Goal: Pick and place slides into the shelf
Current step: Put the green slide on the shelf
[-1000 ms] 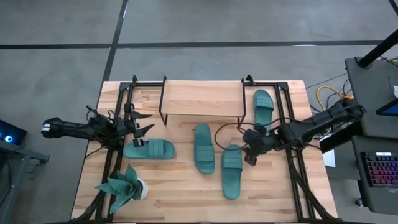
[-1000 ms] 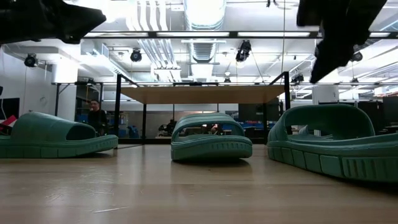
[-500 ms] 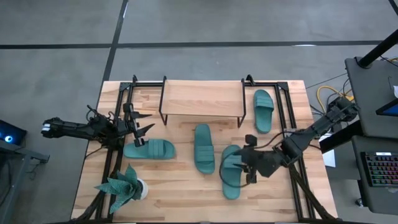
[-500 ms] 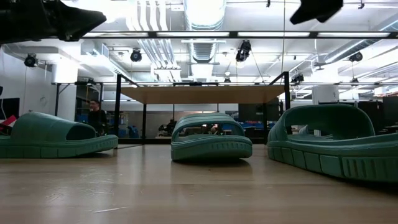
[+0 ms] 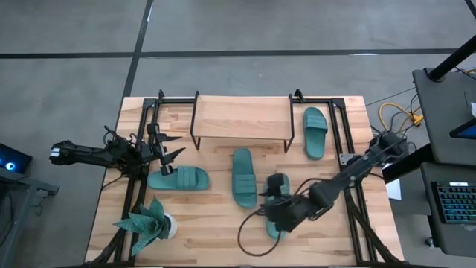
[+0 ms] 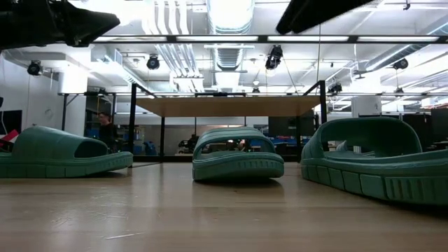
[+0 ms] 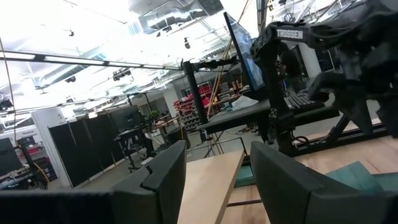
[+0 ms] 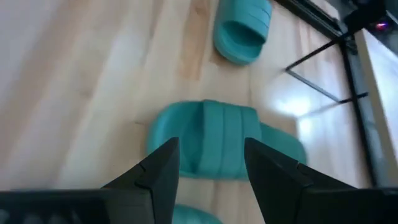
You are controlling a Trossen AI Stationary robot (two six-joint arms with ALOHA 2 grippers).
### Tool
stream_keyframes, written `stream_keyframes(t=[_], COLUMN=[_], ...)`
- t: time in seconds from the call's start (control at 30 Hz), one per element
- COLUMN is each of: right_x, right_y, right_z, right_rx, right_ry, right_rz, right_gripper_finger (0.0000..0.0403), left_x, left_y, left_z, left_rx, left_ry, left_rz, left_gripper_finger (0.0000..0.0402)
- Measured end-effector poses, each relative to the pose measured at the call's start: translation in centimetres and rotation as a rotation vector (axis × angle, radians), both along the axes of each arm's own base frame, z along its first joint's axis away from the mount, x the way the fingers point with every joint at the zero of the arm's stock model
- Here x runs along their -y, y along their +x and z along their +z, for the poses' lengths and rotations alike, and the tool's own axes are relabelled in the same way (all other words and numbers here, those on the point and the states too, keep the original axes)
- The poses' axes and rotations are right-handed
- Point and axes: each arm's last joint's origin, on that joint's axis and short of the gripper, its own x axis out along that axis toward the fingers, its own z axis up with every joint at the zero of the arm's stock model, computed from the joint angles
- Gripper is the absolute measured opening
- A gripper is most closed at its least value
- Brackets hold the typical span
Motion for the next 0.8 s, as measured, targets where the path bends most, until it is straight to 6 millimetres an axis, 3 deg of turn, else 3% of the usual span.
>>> stream_keyframes(t=[0.13,0.33,0.6,0.8], right_x=[0.3,1.2,1.8,1.3], right_y=[1.4,3.3,3.9,4.8], right_z=[-1.3,-3.0,-4.4,-6.8], right_rx=[-0.083,-0.127,-0.152,-0.192], right_ry=[-0.088,-0.08,-0.069,-0.081], right_rz=[-0.057,-0.149,-0.195,-0.157], right_gripper_finger=[0.0171,0.0171,0.0171,0.0171], left_x=[0.0,0.0,0.0,0.0], left_y=[0.0,0.0,0.0,-0.1], left_z=[0.0,0.0,0.0,0.2], left_rx=[0.0,0.0,0.002,0.011], left_ry=[0.0,0.0,0.003,0.006], left_rz=[0.0,0.0,0.001,0.002], left_gripper_finger=[0.0164,0.0164,0.0164,0.0164])
